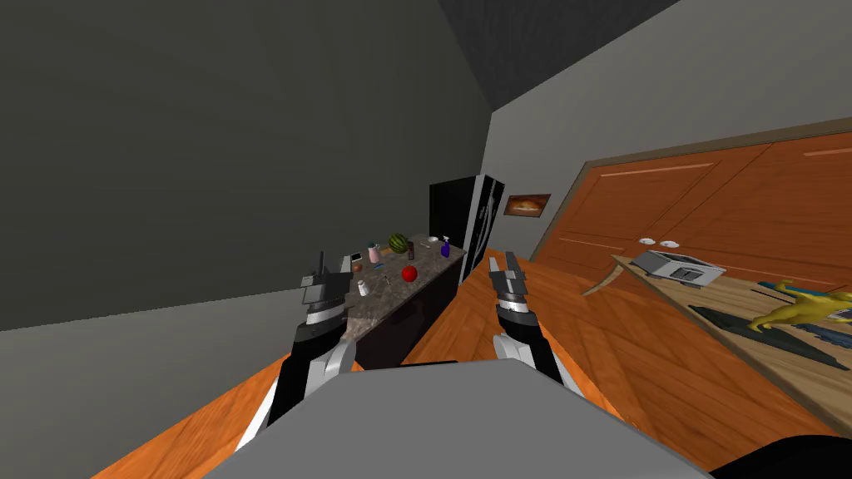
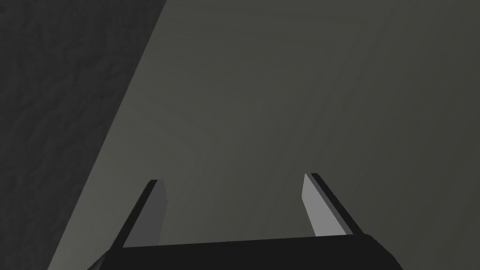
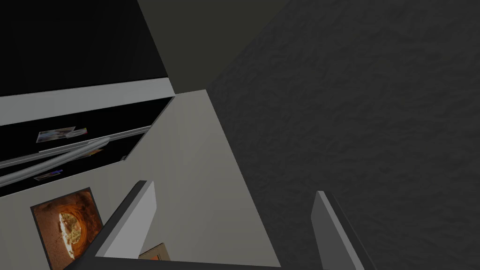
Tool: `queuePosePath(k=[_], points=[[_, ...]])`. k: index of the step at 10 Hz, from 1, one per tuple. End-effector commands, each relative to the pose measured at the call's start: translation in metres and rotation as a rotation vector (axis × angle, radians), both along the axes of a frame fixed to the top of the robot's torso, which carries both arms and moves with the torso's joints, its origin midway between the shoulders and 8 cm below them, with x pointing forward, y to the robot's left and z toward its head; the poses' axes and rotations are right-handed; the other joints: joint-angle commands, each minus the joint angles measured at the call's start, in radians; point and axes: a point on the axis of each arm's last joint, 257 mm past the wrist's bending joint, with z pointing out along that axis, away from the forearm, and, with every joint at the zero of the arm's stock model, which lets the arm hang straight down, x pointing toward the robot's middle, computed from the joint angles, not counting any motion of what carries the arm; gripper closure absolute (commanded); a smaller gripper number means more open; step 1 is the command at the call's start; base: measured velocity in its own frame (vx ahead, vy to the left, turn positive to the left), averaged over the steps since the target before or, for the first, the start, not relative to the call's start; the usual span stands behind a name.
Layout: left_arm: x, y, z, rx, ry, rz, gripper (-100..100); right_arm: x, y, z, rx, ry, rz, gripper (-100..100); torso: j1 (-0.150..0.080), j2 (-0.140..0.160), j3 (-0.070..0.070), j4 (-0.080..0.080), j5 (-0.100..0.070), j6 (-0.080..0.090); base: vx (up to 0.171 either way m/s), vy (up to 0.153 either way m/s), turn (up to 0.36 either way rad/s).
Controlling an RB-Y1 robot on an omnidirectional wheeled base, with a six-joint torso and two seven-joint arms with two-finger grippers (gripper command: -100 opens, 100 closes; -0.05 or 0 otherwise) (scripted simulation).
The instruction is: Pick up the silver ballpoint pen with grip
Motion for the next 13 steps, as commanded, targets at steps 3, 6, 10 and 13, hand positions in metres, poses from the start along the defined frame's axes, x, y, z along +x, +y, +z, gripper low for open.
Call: queuePosePath(k=[3,6,10,13], points=[[0.012,-0.013,-0.006,0.077,0.055,-0.047,-100,0.000,0.000,0.000,0.000,0.000,0.000,0,0.000,0.001,0.001,0.000,0.000,0.000,-0.020,0.001,-0.044],[0.027,-0.025,-0.016,0.125,0.126,-0.079,-100,0.000,0.000,0.000,0.000,0.000,0.000,0,0.001,0.003,0.002,0.001,0.000,0.000,-0.052,0.011,-0.075],[0.040,-0.032,-0.026,0.150,0.194,-0.095,-100,0.000,0.000,0.000,0.000,0.000,0.000,0,0.001,0.004,0.002,0.001,0.000,0.000,-0.056,0.013,-0.057],[0.054,-0.040,-0.038,0.177,0.264,-0.110,-100,0.000,0.000,0.000,0.000,0.000,0.000,0,0.001,0.003,0.002,0.001,0.000,0.000,-0.045,0.011,-0.061]])
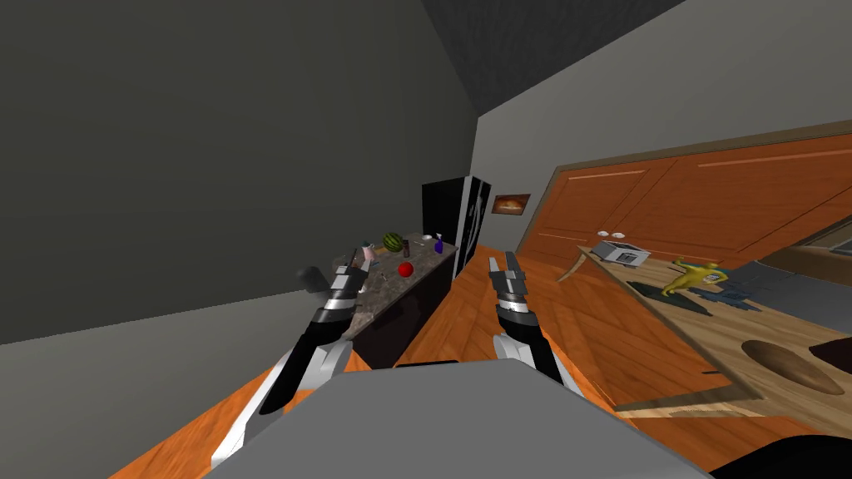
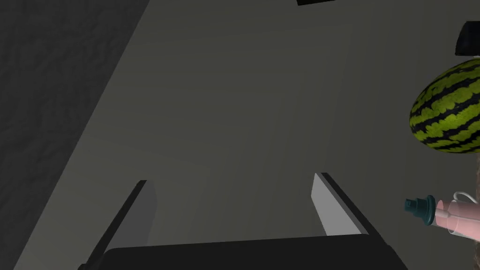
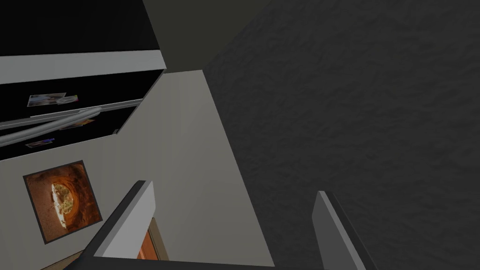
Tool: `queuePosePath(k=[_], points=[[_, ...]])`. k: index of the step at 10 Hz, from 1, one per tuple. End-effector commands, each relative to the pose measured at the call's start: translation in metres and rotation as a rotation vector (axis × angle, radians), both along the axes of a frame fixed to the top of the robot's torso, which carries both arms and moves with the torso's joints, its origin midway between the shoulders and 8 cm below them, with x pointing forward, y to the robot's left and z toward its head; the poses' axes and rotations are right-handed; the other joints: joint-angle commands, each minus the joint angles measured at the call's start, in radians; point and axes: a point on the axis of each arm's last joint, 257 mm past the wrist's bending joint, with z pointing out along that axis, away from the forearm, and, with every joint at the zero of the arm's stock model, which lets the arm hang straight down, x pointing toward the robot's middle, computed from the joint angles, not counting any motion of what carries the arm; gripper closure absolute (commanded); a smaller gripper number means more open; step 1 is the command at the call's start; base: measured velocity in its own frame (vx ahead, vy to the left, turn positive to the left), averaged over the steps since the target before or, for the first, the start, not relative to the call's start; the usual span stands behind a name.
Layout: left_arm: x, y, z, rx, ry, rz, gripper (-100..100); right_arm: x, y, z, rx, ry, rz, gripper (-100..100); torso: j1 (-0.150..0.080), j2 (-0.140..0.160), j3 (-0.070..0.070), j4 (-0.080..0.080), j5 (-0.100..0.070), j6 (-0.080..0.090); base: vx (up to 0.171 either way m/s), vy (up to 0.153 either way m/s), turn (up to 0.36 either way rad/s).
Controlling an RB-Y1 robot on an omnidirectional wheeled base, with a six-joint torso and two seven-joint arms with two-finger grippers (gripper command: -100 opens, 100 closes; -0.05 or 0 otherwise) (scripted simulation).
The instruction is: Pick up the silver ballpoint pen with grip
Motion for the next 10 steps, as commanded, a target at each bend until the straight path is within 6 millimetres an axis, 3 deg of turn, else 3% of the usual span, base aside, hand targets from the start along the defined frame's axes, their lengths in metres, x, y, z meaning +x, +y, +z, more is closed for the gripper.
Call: queuePosePath(k=[1,10], points=[[0.008,-0.006,-0.006,0.025,0.038,-0.011,-100,0.000,0.000,0.000,0.000,0.000,0.000,0,0.000,0.000,0.000,0.000,0.000,0.000,-0.079,0.013,-0.125],[0.039,-0.019,-0.049,0.112,0.237,-0.024,-100,0.000,0.000,0.000,0.000,0.000,0.000,0,0.000,-0.001,-0.001,0.000,0.000,0.000,-0.045,0.002,-0.060]])
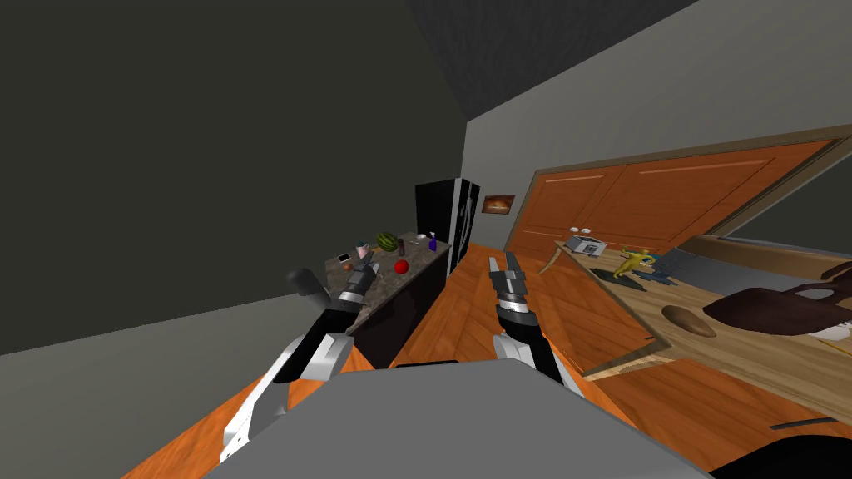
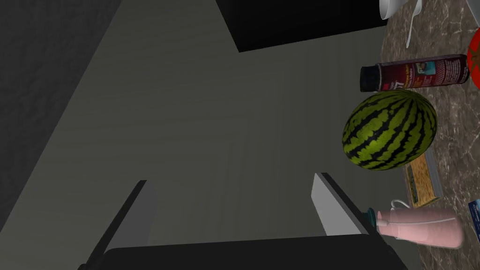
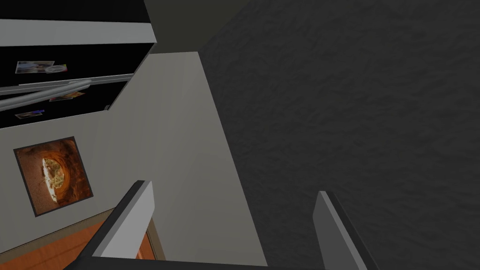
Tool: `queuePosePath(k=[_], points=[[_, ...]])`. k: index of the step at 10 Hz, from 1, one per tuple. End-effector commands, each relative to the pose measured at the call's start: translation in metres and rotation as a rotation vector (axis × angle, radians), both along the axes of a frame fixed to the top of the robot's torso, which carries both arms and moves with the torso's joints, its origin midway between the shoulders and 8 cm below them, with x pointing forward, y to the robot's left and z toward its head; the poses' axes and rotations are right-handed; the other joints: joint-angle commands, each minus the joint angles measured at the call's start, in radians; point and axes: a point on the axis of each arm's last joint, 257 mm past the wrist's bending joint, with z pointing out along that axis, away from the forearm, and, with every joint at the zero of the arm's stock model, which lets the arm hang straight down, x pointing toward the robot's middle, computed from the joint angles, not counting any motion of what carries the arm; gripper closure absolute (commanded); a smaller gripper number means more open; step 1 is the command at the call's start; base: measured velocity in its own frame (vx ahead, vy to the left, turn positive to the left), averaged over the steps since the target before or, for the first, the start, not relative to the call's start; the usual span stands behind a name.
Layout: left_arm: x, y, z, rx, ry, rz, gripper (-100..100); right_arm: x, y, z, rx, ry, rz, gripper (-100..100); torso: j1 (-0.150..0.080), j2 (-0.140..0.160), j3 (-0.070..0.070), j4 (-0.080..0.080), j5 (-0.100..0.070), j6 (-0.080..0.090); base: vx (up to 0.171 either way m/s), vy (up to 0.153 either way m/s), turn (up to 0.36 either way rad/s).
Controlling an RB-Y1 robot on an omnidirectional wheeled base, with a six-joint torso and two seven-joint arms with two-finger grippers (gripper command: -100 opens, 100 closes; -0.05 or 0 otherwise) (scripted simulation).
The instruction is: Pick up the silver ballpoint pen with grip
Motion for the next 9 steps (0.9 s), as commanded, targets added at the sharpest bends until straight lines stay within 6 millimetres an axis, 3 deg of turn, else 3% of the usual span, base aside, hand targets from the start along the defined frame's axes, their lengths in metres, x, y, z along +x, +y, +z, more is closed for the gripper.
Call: queuePosePath(k=[1,9], points=[[0.006,-0.003,-0.011,0.031,0.046,-0.006,-100,0.000,0.000,0.000,0.000,0.000,0.000,0,0.000,0.000,0.000,0.000,0.000,0.000,-0.032,-0.005,-0.073],[0.028,0.001,-0.076,0.170,0.277,-0.010,-100,0.000,0.000,0.000,0.000,0.000,0.000,0,-0.001,-0.003,-0.002,-0.001,0.000,0.000,-0.011,-0.012,-0.055]])
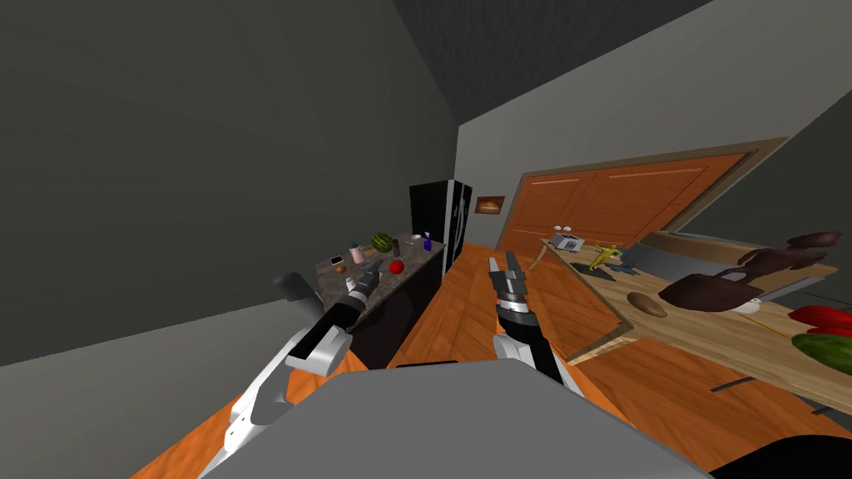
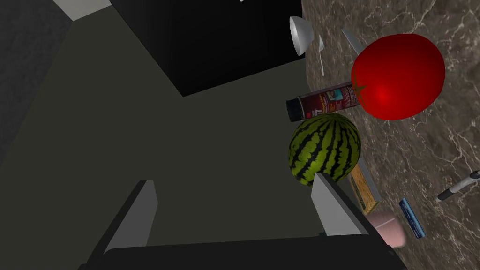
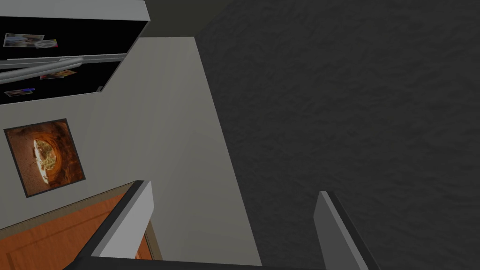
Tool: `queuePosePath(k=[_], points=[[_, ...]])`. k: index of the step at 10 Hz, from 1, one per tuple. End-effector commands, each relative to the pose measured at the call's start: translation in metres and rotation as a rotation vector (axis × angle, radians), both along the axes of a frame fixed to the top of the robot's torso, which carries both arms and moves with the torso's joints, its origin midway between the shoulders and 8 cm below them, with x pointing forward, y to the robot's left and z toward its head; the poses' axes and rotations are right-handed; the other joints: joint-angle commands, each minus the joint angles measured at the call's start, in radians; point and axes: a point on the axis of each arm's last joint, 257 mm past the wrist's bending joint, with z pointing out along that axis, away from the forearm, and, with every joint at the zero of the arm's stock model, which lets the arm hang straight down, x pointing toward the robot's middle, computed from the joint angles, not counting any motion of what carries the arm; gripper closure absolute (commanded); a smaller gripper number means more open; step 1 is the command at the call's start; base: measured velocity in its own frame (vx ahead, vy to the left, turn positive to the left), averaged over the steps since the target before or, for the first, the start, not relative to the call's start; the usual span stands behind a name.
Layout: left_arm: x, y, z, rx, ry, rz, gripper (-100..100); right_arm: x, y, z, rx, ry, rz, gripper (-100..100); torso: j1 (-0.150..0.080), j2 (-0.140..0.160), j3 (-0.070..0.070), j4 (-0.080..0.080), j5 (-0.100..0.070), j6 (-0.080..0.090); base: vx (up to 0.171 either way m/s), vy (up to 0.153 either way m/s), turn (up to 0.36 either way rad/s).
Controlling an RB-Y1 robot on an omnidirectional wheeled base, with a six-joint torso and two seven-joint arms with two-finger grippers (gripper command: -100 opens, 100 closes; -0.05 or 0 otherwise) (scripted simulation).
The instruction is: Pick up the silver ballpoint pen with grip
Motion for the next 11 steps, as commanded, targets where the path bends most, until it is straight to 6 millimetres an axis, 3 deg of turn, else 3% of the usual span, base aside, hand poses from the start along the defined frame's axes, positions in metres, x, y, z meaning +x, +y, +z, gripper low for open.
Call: queuePosePath(k=[1,4,6,11], points=[[0.004,0.002,-0.010,0.023,0.043,0.004,-100,0.000,0.000,0.000,0.000,0.000,0.000,0,0.000,0.000,0.000,0.000,0.000,0.000,0.011,-0.016,-0.025],[0.010,0.013,-0.042,0.102,0.144,0.001,-100,0.000,0.000,0.000,0.000,0.000,0.000,0,0.000,-0.001,-0.001,0.000,0.000,0.000,0.023,-0.021,-0.046],[0.010,0.015,-0.050,0.108,0.174,0.009,-100,0.000,0.000,0.000,0.000,0.000,0.000,0,0.000,-0.001,-0.001,0.000,0.000,0.000,0.021,-0.014,-0.010],[0.011,0.049,-0.108,0.237,0.368,0.027,-100,0.000,0.000,0.000,0.000,0.000,0.000,0,0.000,-0.003,-0.002,-0.001,0.000,0.000,0.050,-0.022,-0.030]])
